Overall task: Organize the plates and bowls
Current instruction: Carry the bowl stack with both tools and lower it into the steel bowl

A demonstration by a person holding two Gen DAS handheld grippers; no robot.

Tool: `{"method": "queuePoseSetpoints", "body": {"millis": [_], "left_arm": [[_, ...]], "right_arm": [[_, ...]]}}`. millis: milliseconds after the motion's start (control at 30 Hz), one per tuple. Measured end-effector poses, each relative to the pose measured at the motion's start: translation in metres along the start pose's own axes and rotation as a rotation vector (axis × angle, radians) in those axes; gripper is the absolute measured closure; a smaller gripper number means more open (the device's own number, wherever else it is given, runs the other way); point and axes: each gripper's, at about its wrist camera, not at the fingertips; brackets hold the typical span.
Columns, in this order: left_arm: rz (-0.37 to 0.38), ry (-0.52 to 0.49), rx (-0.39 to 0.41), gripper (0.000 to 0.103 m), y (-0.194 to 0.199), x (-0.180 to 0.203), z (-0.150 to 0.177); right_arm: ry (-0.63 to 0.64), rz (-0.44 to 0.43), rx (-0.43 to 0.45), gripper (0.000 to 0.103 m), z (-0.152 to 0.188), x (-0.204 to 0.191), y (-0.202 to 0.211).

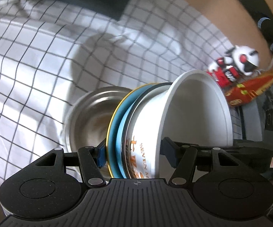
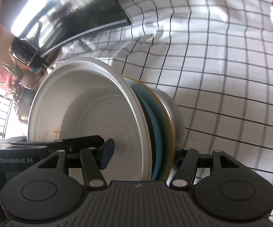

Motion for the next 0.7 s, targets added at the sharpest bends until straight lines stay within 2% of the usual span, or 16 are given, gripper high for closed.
{"method": "queuePoseSetpoints", "body": {"millis": [267,700], "left_arm": [[0.021,0.064,-0.084,0.039,-0.019,-0.046,-0.012],[0.027,0.087,-0.116,0.049,-0.021,-0.071,-0.015]], "right_arm": [[-0.039,0.042,-0.099,0.044,-0.005,-0.014,-0.046],[0.046,0.122,-0.105,0.044,-0.016,-0.035,-0.056]]}}
Point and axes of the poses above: each gripper's, at about its wrist camera, not at the fingertips, and y roughly against the way its jaws point, x to its right, z to its underside, and after that the axes turned 15 degrees about z, right-handed
